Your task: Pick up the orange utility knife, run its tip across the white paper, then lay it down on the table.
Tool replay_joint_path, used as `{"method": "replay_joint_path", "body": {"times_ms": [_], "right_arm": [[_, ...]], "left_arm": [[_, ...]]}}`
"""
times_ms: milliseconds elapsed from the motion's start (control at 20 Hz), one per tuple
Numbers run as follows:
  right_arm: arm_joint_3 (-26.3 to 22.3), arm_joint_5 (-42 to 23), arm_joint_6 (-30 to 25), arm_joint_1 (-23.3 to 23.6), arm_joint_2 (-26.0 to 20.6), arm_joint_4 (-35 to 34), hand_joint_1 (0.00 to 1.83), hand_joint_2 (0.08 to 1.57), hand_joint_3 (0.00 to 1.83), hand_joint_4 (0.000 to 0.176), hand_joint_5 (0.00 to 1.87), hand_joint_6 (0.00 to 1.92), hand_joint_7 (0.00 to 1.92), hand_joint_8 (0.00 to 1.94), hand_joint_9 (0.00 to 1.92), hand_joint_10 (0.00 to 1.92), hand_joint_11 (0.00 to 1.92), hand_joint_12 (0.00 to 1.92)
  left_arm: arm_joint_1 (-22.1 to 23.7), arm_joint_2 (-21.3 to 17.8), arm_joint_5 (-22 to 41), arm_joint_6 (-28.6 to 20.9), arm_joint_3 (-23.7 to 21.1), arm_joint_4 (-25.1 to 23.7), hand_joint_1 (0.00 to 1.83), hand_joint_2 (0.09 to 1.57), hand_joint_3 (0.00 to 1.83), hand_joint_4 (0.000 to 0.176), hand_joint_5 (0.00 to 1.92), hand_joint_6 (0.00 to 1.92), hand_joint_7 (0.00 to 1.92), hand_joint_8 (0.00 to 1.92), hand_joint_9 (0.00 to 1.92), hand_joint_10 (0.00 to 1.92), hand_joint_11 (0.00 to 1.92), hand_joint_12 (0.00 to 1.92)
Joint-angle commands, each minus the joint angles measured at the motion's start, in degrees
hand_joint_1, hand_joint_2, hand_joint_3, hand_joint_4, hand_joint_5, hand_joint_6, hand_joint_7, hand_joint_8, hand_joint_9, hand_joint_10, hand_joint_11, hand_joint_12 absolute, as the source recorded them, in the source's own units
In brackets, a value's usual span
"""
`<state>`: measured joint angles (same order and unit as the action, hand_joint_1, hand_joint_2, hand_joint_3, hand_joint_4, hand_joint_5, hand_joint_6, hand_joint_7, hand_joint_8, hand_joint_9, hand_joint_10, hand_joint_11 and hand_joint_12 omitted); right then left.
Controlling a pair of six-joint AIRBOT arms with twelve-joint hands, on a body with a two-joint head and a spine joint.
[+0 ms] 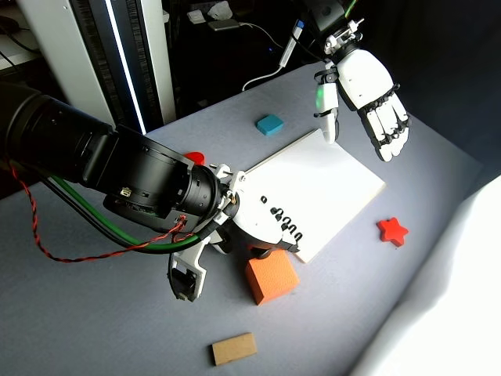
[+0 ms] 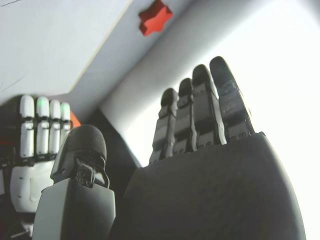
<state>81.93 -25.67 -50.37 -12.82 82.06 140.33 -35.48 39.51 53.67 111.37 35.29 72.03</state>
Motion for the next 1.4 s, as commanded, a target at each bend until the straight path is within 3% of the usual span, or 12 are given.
{"method": "replay_joint_path", "body": {"times_ms": [0,50,150,250,300,350,400,450,500,550,1250,1350], "right_arm": [[0.1,3.1,0.3,0.1,-0.1,-0.9,1.09,1.31,0.06,0.000,0.08,0.02,0.16,0.02,0.14,0.05,0.00,0.42],[0.1,3.3,0.2,0.1,-0.1,-0.9,1.13,1.26,0.03,0.000,0.24,0.10,0.37,0.09,0.31,0.13,0.00,0.93],[0.1,3.5,0.2,0.0,-0.1,-0.9,1.04,1.36,0.01,0.000,0.42,1.55,0.53,1.43,0.28,1.27,0.00,1.72],[0.1,3.7,0.3,0.1,0.0,-0.9,1.07,1.36,0.00,0.000,0.53,1.63,0.64,1.69,0.55,1.88,0.43,1.91],[0.1,3.8,0.4,0.2,0.0,-0.9,1.08,1.38,0.00,0.000,0.54,1.61,0.62,1.80,0.84,1.91,0.68,1.92],[0.1,3.9,0.4,0.2,0.0,-0.9,1.03,1.43,0.00,0.000,0.58,1.68,1.15,1.91,1.22,1.92,1.07,1.92],[0.1,4.0,0.4,0.3,0.0,-0.9,1.42,1.36,0.00,0.000,1.12,1.87,1.48,1.94,1.54,1.92,1.48,1.92],[0.1,4.2,0.4,0.3,0.0,-0.9,1.55,1.33,0.00,0.116,1.33,1.91,1.64,1.94,1.71,1.92,1.71,1.92],[0.1,4.4,0.4,0.4,0.0,-0.9,1.55,1.33,0.00,0.116,1.33,1.91,1.64,1.94,1.71,1.92,1.71,1.92],[0.1,4.5,0.4,0.4,0.0,-0.9,1.59,1.33,0.00,0.174,1.45,1.92,1.74,1.94,1.80,1.92,1.86,1.92],[-2.1,2.7,0.4,6.0,-4.4,-4.4,1.57,1.36,0.00,0.176,1.48,1.92,1.74,1.94,1.80,1.92,1.83,1.92],[-3.5,8.6,6.2,6.7,-4.9,-12.0,1.59,1.35,0.00,0.176,1.48,1.92,1.72,1.94,1.79,1.92,1.82,1.92]], "left_arm": [[0.5,-0.1,5.1,0.0,0.4,-3.3,0.12,1.33,0.00,0.000,0.09,0.00,0.12,0.00,0.19,0.00,0.00,0.56],[0.5,-0.1,5.1,-0.1,0.5,-3.3,0.12,1.33,0.00,0.000,0.09,0.00,0.12,0.00,0.18,0.00,0.00,0.57],[0.5,-0.1,5.1,-0.2,0.5,-3.3,0.10,1.32,0.00,0.000,0.10,0.00,0.13,0.00,0.20,0.01,0.00,0.60],[0.5,0.0,5.1,-0.2,0.5,-3.3,0.05,1.33,0.00,0.000,0.07,0.00,0.10,0.00,0.17,0.00,0.00,0.51],[0.5,0.0,5.1,-0.2,0.5,-3.3,0.06,1.33,0.00,0.000,0.08,0.00,0.11,0.00,0.18,0.00,0.00,0.54],[0.5,0.0,5.1,-0.2,0.5,-3.3,0.07,1.33,0.00,0.000,0.08,0.00,0.10,0.00,0.17,0.00,0.00,0.53],[0.5,0.0,5.1,-0.2,0.5,-3.3,0.07,1.33,0.00,0.000,0.08,0.00,0.11,0.00,0.18,0.00,0.00,0.54],[0.5,0.0,5.1,-0.3,0.5,-3.3,0.07,1.33,0.00,0.000,0.08,0.00,0.11,0.00,0.18,0.00,0.00,0.55],[0.5,0.0,5.1,-0.3,0.5,-3.3,0.07,1.33,0.00,0.000,0.08,0.00,0.11,0.00,0.18,0.00,0.00,0.55],[0.5,0.0,5.1,-0.3,0.5,-3.3,0.05,1.33,0.00,0.000,0.07,0.00,0.10,0.00,0.17,0.01,0.00,0.51],[0.5,0.1,5.1,-0.4,0.7,-3.3,0.05,1.34,0.00,0.000,0.06,0.00,0.08,0.00,0.15,0.00,0.00,0.48],[0.5,0.1,5.1,-0.4,0.7,-3.3,0.04,1.34,0.00,0.000,0.07,0.00,0.10,0.00,0.16,0.00,0.00,0.49]]}}
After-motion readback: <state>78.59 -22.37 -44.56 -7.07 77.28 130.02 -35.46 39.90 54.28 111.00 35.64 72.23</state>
